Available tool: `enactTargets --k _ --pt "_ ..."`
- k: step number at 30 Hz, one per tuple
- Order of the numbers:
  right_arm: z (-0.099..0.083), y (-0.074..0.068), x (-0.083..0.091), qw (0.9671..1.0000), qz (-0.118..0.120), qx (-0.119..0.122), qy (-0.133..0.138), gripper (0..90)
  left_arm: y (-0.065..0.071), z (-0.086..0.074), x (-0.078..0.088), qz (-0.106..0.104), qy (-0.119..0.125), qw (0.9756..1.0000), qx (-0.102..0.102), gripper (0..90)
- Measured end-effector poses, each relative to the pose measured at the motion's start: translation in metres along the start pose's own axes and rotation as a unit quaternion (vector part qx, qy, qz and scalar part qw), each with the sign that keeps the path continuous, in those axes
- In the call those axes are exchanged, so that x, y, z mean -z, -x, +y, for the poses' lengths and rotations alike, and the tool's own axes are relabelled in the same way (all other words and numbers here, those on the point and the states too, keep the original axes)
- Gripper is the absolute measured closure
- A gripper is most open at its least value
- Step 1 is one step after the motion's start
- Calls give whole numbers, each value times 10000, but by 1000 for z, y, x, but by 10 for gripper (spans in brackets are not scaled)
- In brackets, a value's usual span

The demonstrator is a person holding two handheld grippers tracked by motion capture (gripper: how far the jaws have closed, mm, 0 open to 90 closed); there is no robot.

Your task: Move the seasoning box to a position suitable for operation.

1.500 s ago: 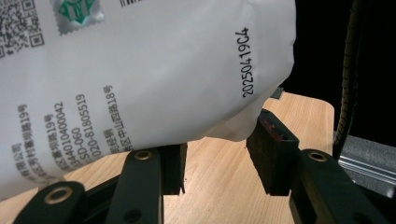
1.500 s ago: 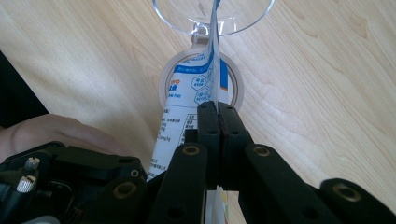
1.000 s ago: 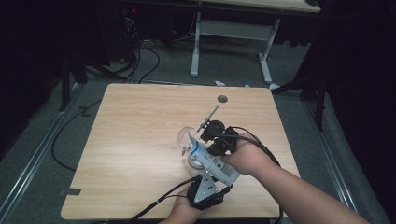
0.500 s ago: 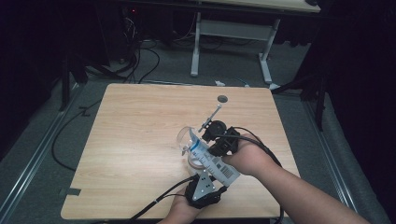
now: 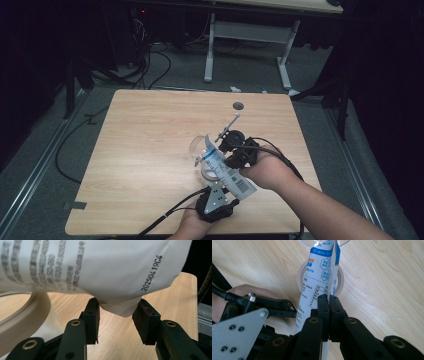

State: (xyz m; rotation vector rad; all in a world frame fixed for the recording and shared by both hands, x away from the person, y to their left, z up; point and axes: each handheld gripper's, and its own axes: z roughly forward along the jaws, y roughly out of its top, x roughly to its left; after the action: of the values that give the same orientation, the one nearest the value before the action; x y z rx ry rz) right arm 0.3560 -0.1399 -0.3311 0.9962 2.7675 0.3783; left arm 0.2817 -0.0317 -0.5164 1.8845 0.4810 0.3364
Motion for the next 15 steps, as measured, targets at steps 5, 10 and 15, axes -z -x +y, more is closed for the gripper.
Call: enactTargets --k 5,10,15 --pt "-1 0 1 10000 -20 -30 -26 893 -2 -2 0 35 -40 10000 21 587" --pt "-1 -1 0 10000 -11 -49 -28 892 -4 -3 0 70 -77 9999 30 588" --pt "-4 0 1 10000 -11 -59 -25 892 -6 -7 0 102 -110 9998 114 593"
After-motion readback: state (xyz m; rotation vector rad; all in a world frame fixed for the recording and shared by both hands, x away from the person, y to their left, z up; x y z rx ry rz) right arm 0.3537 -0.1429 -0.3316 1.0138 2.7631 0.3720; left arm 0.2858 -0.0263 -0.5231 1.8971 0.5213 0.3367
